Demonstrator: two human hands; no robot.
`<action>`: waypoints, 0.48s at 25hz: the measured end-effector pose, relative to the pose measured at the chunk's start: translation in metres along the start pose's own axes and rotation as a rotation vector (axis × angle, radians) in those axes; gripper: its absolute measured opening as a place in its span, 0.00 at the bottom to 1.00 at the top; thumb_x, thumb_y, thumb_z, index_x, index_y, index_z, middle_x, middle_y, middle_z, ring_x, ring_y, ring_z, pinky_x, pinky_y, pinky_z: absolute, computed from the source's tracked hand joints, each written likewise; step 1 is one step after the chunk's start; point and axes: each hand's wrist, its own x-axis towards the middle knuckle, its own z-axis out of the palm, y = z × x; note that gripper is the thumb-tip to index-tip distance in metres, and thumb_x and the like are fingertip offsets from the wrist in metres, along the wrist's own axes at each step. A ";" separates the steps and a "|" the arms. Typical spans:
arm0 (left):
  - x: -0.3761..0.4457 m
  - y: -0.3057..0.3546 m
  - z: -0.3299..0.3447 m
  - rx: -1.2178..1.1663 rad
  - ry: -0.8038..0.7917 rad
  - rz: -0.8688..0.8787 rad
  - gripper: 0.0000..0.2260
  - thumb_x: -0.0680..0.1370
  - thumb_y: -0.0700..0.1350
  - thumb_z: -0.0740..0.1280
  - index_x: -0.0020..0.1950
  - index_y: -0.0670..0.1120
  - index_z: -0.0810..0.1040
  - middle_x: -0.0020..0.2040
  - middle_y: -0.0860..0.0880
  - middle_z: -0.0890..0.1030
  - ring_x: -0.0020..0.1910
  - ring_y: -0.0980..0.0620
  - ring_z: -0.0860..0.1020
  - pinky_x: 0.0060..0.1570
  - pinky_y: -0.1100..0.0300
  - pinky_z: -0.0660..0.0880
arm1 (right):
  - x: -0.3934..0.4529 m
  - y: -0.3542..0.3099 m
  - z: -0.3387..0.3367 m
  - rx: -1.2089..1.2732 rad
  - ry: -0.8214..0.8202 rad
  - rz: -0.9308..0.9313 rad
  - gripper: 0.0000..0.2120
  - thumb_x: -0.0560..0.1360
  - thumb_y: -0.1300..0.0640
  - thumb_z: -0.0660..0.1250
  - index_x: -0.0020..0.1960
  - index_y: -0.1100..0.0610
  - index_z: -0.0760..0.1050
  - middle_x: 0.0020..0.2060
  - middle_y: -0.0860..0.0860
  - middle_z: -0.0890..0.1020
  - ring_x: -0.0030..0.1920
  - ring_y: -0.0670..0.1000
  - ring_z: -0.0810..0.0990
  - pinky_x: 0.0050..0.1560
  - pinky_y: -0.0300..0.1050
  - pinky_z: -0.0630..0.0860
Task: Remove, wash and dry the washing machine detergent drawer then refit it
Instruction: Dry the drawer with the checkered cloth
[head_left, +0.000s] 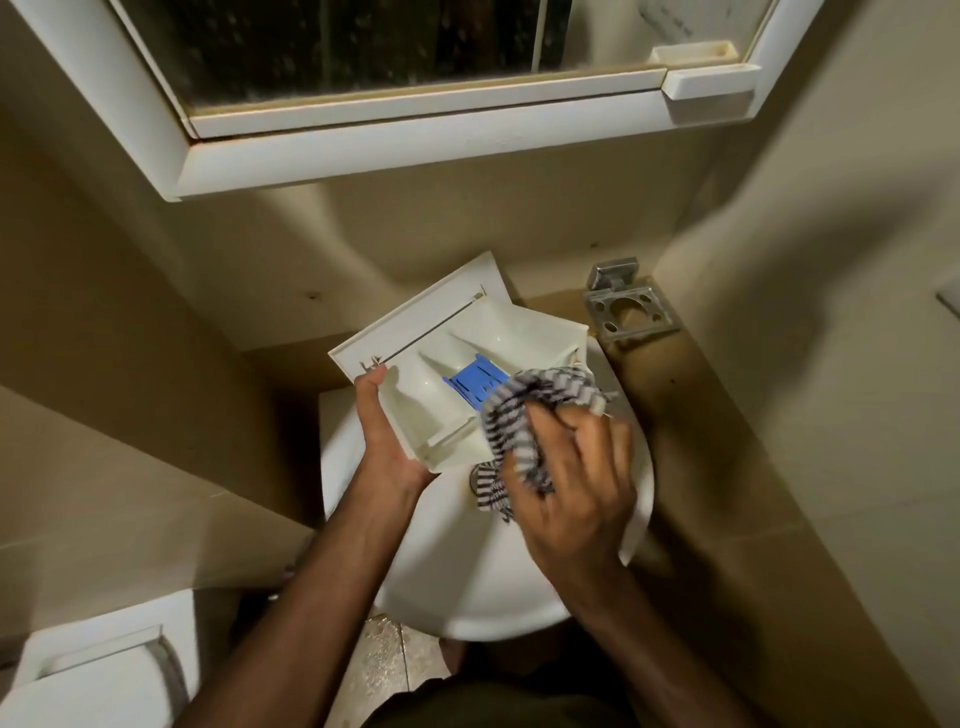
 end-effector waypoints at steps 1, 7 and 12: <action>0.006 0.003 0.002 -0.071 0.009 -0.012 0.19 0.77 0.64 0.61 0.52 0.50 0.79 0.49 0.48 0.79 0.44 0.49 0.80 0.48 0.56 0.78 | -0.001 -0.005 0.001 -0.015 -0.042 -0.070 0.13 0.78 0.55 0.71 0.59 0.59 0.85 0.47 0.59 0.82 0.46 0.61 0.78 0.48 0.54 0.77; 0.009 0.003 0.007 -0.146 0.134 -0.024 0.18 0.76 0.61 0.62 0.47 0.47 0.81 0.39 0.45 0.82 0.37 0.45 0.81 0.43 0.56 0.75 | 0.009 0.010 -0.003 0.074 -0.028 0.136 0.12 0.78 0.56 0.69 0.61 0.57 0.82 0.44 0.56 0.80 0.44 0.59 0.78 0.40 0.56 0.76; 0.010 0.003 0.004 -0.096 0.105 0.021 0.19 0.77 0.60 0.60 0.49 0.46 0.80 0.38 0.45 0.81 0.38 0.45 0.80 0.43 0.55 0.76 | -0.013 0.000 -0.003 0.000 -0.172 -0.156 0.13 0.76 0.57 0.74 0.59 0.56 0.85 0.42 0.55 0.79 0.42 0.58 0.77 0.40 0.53 0.77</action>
